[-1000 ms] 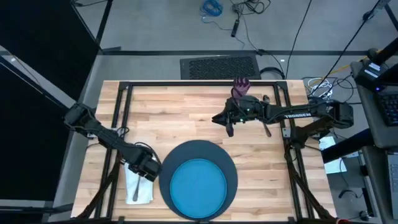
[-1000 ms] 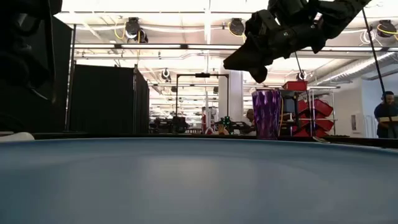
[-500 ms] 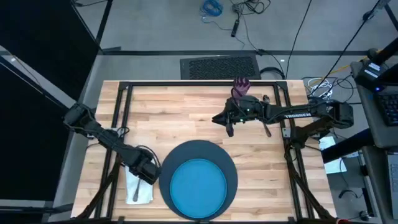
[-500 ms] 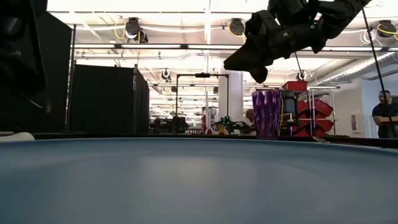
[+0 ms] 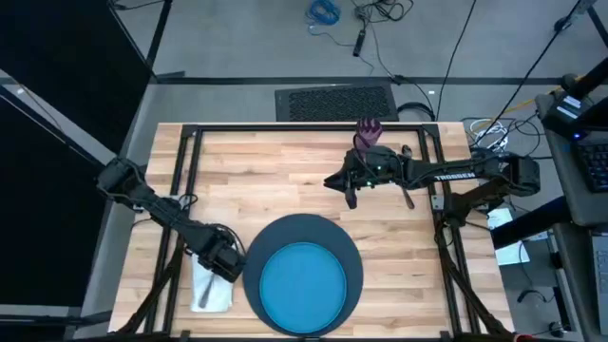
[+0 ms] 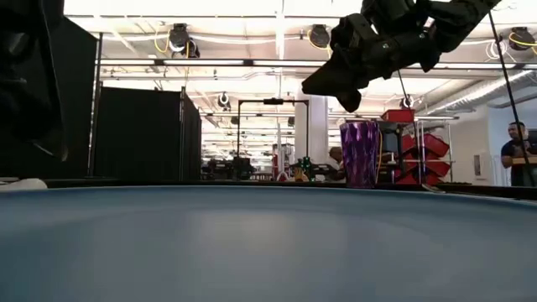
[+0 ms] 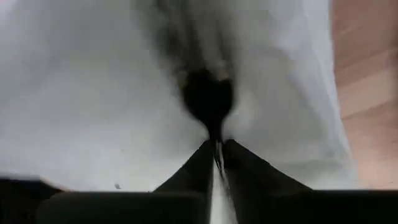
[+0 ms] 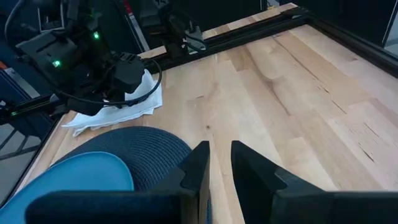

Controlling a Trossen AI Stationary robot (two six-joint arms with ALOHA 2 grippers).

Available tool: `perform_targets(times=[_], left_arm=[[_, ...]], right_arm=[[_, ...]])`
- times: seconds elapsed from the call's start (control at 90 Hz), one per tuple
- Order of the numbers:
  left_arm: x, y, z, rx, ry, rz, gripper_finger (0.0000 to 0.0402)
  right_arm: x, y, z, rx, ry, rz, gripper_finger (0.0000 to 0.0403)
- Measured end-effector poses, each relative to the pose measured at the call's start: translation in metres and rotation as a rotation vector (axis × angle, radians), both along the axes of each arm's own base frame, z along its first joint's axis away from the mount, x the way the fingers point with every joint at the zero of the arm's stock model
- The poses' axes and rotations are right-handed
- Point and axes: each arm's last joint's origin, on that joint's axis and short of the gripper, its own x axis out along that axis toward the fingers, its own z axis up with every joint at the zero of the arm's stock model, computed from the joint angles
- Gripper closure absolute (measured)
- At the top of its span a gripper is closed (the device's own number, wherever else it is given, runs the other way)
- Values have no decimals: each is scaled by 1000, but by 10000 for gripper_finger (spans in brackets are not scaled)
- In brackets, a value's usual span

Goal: Set table place
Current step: Put the fork on the table napkin

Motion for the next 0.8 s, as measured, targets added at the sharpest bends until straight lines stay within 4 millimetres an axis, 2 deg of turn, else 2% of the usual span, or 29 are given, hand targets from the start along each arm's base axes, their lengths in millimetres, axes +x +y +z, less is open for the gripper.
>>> perform_targets(times=[0.144, 0.456, 0.8], left_arm=[[3, -2, 4, 2, -24, -25, 399], [9, -4, 26, 69, 17, -22, 401], [13, -7, 31, 82, 42, 167, 401]], right_arm=[[0, 0, 0, 0, 0, 0, 351], [0, 0, 0, -1, -5, 0, 351], [0, 1, 0, 10, -3, -1, 351]])
